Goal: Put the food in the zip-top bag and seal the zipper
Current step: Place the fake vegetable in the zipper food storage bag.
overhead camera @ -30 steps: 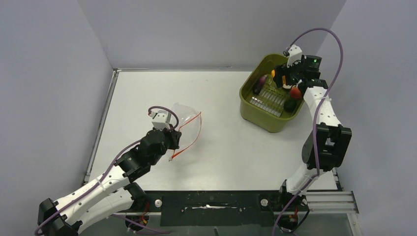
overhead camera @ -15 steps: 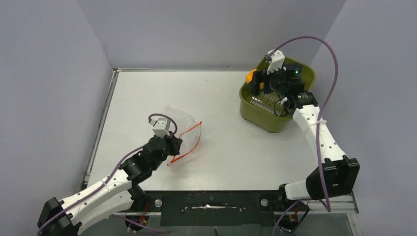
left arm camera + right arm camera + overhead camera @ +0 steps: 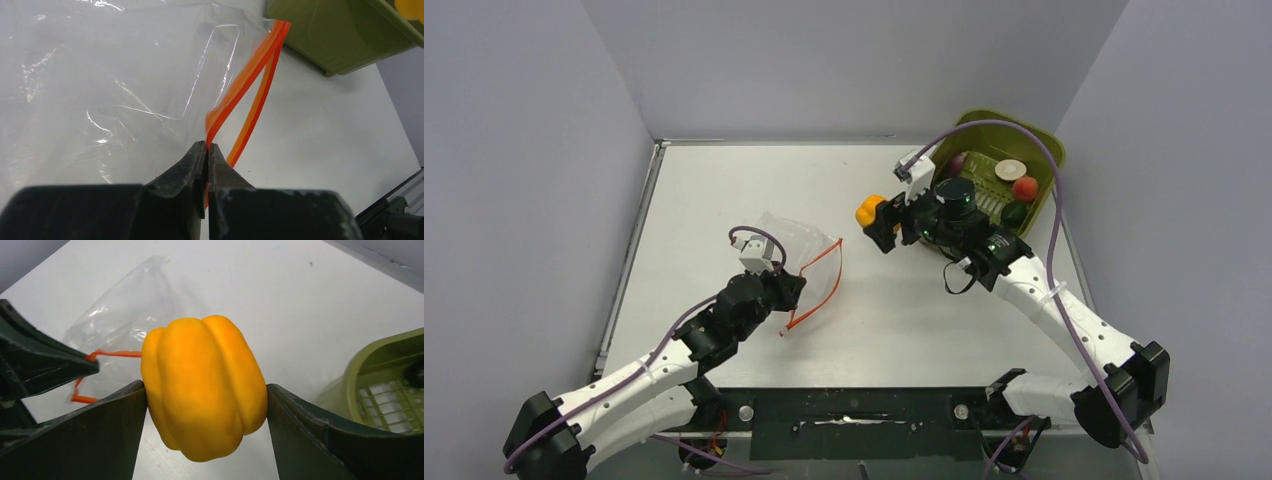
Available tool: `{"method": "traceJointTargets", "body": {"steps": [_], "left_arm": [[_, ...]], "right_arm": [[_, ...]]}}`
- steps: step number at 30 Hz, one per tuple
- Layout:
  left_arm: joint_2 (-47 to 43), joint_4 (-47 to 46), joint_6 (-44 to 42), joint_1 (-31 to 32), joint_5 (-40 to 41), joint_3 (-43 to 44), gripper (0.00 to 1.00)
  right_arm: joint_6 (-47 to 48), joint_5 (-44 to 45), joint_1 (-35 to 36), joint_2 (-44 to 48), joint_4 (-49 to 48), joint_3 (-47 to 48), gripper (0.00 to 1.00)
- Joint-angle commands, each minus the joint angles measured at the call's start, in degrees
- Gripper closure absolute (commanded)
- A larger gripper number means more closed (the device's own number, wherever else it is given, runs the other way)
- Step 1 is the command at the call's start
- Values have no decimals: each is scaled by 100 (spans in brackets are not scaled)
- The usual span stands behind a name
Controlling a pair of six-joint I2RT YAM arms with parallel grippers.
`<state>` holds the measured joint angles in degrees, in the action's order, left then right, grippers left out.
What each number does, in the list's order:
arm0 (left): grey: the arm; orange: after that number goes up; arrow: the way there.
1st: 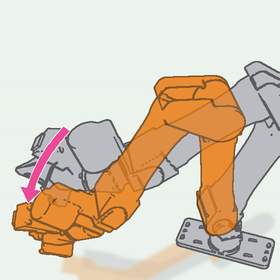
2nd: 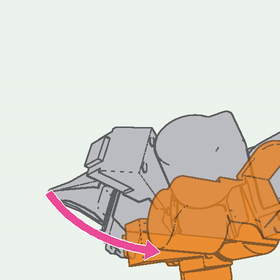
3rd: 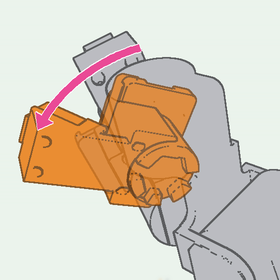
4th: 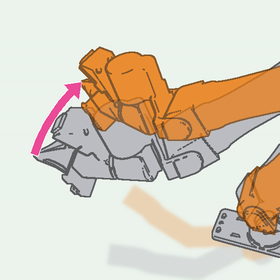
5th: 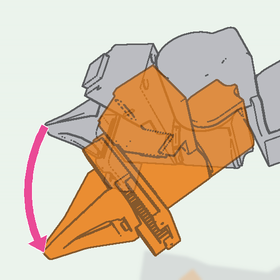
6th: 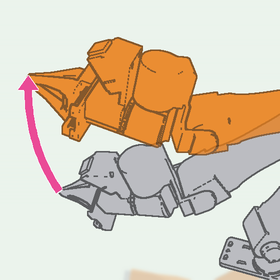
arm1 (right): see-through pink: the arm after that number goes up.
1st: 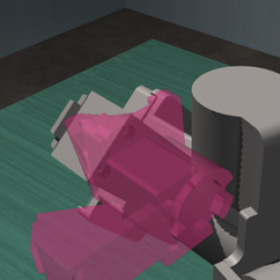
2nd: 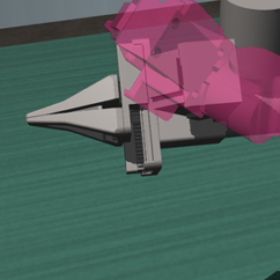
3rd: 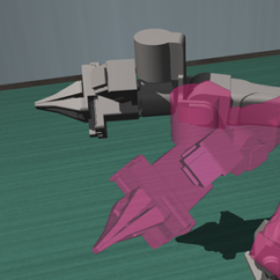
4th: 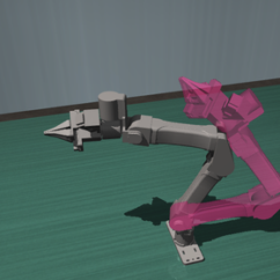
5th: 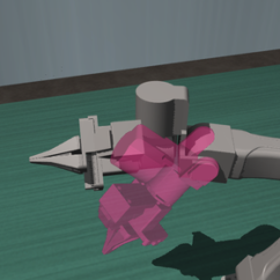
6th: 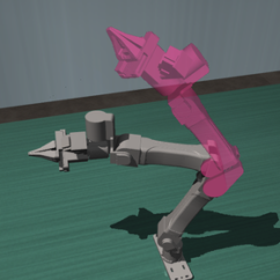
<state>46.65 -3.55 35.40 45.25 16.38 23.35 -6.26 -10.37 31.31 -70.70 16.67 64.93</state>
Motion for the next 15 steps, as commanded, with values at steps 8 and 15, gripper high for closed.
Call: {"method": "traceJointTargets", "body": {"steps": [8,15], "left_arm": [[-64,-776,508,-61,-292,-65,100],[94,-835,517,-69,-533,20,100]], "right_arm": [[-1482,-709,638,561,-1113,-1087,51],[-2530,-1061,841,186,-1022,-1180,52]]}}
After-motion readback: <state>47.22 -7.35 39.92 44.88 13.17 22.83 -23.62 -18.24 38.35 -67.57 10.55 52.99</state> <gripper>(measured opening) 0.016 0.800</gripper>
